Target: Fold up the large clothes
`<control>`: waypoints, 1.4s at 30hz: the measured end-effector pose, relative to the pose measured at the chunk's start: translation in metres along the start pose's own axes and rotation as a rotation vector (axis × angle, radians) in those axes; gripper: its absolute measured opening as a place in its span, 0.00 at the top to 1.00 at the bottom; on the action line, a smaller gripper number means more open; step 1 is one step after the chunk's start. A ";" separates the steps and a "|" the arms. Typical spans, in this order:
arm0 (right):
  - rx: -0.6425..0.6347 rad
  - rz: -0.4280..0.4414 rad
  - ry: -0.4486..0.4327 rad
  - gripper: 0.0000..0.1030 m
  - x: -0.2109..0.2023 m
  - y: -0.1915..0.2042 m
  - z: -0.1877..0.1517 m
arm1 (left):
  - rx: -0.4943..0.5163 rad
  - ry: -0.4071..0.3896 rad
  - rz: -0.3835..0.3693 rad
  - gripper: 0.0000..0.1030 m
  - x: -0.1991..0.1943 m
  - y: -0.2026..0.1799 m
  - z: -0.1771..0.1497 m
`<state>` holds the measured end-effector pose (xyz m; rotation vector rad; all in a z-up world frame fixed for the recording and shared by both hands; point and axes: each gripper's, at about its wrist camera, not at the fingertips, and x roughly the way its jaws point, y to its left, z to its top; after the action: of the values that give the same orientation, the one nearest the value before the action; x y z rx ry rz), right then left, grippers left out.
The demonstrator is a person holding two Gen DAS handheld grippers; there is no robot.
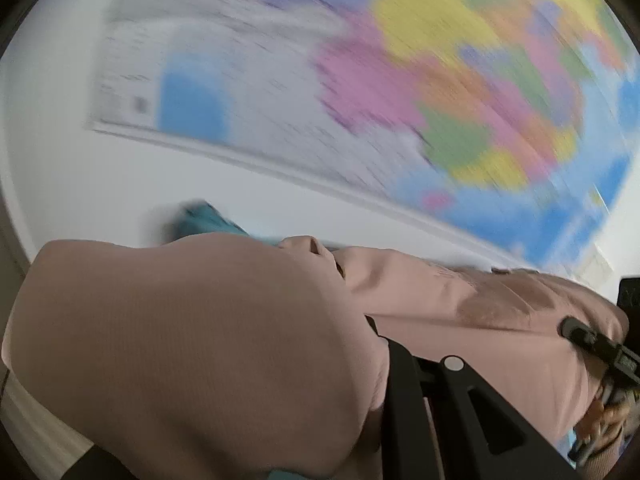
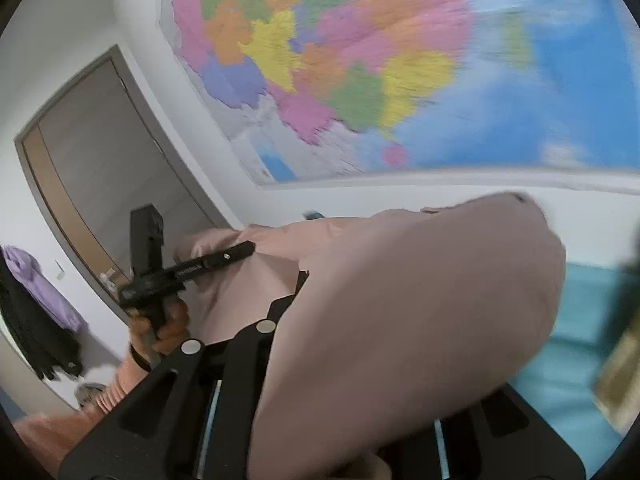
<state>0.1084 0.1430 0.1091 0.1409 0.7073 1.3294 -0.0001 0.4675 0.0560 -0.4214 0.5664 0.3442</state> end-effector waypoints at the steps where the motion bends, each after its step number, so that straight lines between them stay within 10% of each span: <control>1: -0.029 0.011 0.002 0.86 0.019 0.007 0.005 | -0.019 -0.028 0.033 0.89 -0.001 0.016 0.007; 5: -0.039 0.054 0.062 0.86 0.097 0.012 -0.007 | -0.073 -0.052 0.141 0.88 0.017 0.082 0.009; 11: 0.108 0.023 0.335 0.73 0.200 -0.030 -0.078 | -0.285 0.147 0.228 0.80 0.084 0.185 -0.047; 18: 0.300 0.084 0.273 0.37 0.143 -0.087 -0.085 | -0.278 0.152 0.207 0.77 0.082 0.185 -0.043; 20: 0.342 0.092 0.282 0.43 0.141 -0.098 -0.084 | -0.258 0.142 0.214 0.81 0.082 0.184 -0.041; 24: 0.276 0.103 0.320 0.89 0.161 -0.085 -0.081 | -0.246 0.136 0.232 0.86 0.077 0.192 -0.030; 29: 0.237 0.089 0.287 0.89 0.172 -0.069 -0.073 | -0.265 0.155 0.273 0.79 0.085 0.201 -0.031; 36: 0.263 -0.013 0.324 0.43 0.145 -0.085 -0.085 | -0.235 0.187 0.306 0.38 0.069 0.195 -0.045; 42: 0.112 -0.171 0.217 0.40 0.096 -0.059 -0.070 | -0.086 0.124 0.434 0.29 0.022 0.168 -0.056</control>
<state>0.1261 0.1951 -0.0115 0.0245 0.9571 1.1517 -0.0784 0.5899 -0.0483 -0.4021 0.7670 0.7644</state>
